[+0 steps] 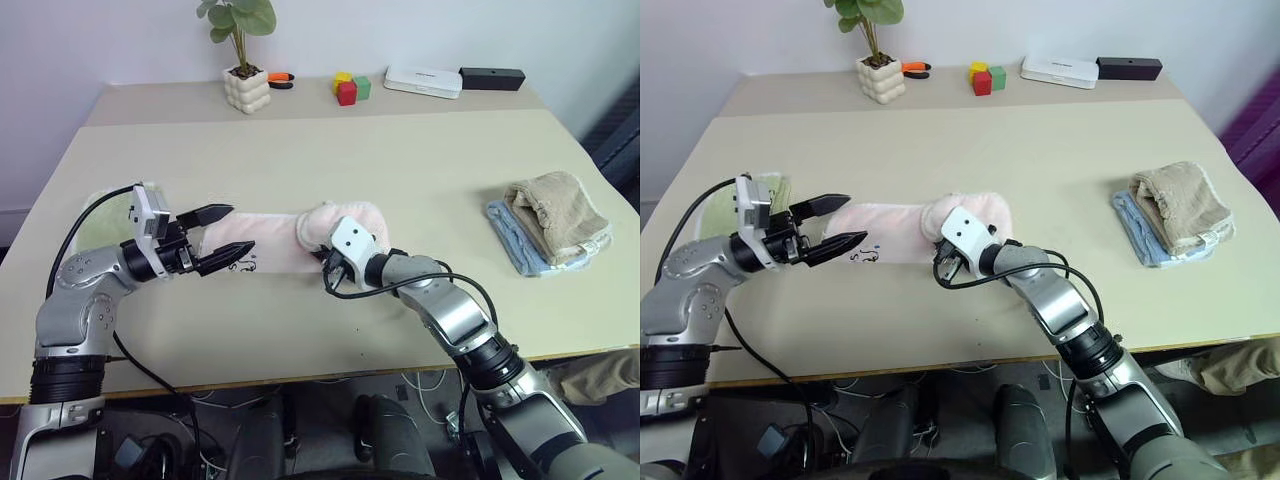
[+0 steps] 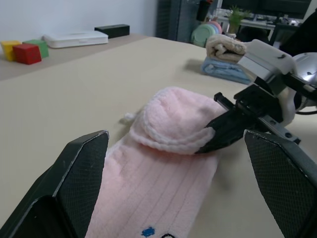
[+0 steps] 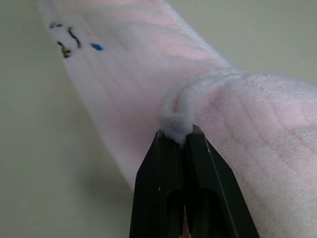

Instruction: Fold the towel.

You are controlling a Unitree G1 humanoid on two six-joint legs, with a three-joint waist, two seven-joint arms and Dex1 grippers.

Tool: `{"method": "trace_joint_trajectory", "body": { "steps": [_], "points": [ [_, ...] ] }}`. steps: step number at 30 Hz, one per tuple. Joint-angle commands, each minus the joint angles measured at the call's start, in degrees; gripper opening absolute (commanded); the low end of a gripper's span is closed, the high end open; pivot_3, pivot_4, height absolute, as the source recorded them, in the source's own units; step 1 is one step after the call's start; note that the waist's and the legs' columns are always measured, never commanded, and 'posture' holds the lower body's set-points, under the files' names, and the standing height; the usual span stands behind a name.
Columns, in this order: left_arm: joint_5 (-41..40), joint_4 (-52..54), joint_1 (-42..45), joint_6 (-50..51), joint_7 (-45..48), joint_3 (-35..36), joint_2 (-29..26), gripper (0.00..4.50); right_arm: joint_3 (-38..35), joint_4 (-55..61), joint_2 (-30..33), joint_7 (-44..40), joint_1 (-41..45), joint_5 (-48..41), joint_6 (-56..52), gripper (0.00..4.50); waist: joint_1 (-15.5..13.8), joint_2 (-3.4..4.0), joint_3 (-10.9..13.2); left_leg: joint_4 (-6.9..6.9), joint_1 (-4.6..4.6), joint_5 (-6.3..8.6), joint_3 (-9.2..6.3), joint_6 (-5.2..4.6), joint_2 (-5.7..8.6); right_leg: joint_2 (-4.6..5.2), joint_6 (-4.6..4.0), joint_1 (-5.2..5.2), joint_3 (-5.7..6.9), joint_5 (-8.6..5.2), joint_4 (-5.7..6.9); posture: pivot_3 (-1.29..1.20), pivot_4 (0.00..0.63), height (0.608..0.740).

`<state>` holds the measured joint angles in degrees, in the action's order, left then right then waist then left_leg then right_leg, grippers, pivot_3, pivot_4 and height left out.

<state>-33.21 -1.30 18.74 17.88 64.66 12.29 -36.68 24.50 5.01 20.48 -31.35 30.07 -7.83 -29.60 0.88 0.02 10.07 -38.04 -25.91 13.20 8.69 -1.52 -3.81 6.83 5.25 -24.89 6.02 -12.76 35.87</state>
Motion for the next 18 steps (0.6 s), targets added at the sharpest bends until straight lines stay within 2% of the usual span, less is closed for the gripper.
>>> {"method": "trace_joint_trajectory", "body": {
  "steps": [1, 6, 8, 10, 12, 14, 17, 18],
  "points": [
    [-0.5, 1.4, 0.4, -1.0, -0.2, 0.7, -0.1, 4.5, -0.2, 0.3, -1.7, -2.1, 1.2, 0.0, -0.4, 0.87, 0.0, 0.0, 0.0, 0.0, 0.0, 0.0, 0.0, 0.0, 0.0, 0.0, 0.0, 0.0, 0.0, 0.0, 0.0, 0.0, 0.15, 0.74],
    [-0.4, 0.7, 1.1, -1.1, -0.1, 0.3, 0.1, 4.5, -1.7, 1.9, -2.0, -4.0, 0.6, -0.3, -1.3, 3.34, -0.1, 0.0, 0.0, 0.0, 0.0, 0.0, 0.05, 0.01, 0.0, 0.0, 0.0, -0.01, 0.0, 0.0, 0.01, 0.0, 0.15, 0.74],
    [-0.1, 0.3, 1.4, -1.3, 0.1, 0.1, 0.1, 4.5, -4.4, 5.2, -2.3, -7.1, 0.1, -5.4, -3.9, 4.34, -0.1, 0.0, 0.0, 0.0, 0.0, 0.0, 0.05, 0.01, 0.0, 0.0, 0.0, -0.01, 0.0, 0.0, 0.01, 0.0, 0.15, 0.74],
    [-0.6, 0.1, 1.6, -0.8, 0.6, -0.1, 0.1, 4.5, -11.7, 7.6, -4.8, -8.6, 1.2, -15.1, -9.0, 4.43, -0.1, 0.0, 0.0, 0.0, -0.01, 0.0, 0.02, 0.01, 0.0, 0.0, 0.0, -0.02, 0.0, 0.0, 0.02, 0.0, 0.15, 0.74],
    [-0.4, -0.1, 1.8, -1.0, 0.7, -0.3, 0.2, 4.5, -19.6, 6.2, -7.3, -6.5, 4.1, -21.2, -11.3, 4.43, -0.1, 0.0, 0.0, 0.0, -0.02, 0.0, -0.01, 0.01, -0.01, 0.0, 0.0, -0.03, 0.0, 0.01, 0.04, 0.0, 0.15, 0.74],
    [-0.1, -0.6, 2.1, -1.2, 0.4, -0.6, 0.5, 4.5, -26.0, 1.8, -8.7, -2.4, 7.5, -23.1, -11.5, 4.43, -0.1, 0.0, 0.0, -0.01, 0.0, -0.01, 0.0, 0.02, 0.0, 0.0, 0.0, -0.03, 0.0, 0.02, 0.08, 0.0, 0.15, 0.74],
    [0.2, -0.6, 2.2, -1.4, 0.3, -0.9, 0.8, 4.5, -31.0, -4.5, -9.6, 2.7, 10.7, -22.1, -8.9, 3.61, -0.2, -0.05, 0.0, -0.02, -0.01, -0.01, 0.05, 0.03, 0.01, 0.0, -0.02, -0.01, 0.01, 0.02, 0.07, 0.0, 0.15, 0.74],
    [0.1, -0.5, 2.2, -1.3, 0.3, -1.0, 0.8, 4.5, -31.1, -6.3, -9.3, 3.5, 10.9, -20.2, -6.1, 3.18, -0.2, -0.05, 0.0, -0.02, -0.01, -0.01, 0.09, 0.04, 0.01, 0.0, -0.02, -0.01, 0.01, 0.02, 0.07, 0.0, 0.15, 0.74]
  ]
}}
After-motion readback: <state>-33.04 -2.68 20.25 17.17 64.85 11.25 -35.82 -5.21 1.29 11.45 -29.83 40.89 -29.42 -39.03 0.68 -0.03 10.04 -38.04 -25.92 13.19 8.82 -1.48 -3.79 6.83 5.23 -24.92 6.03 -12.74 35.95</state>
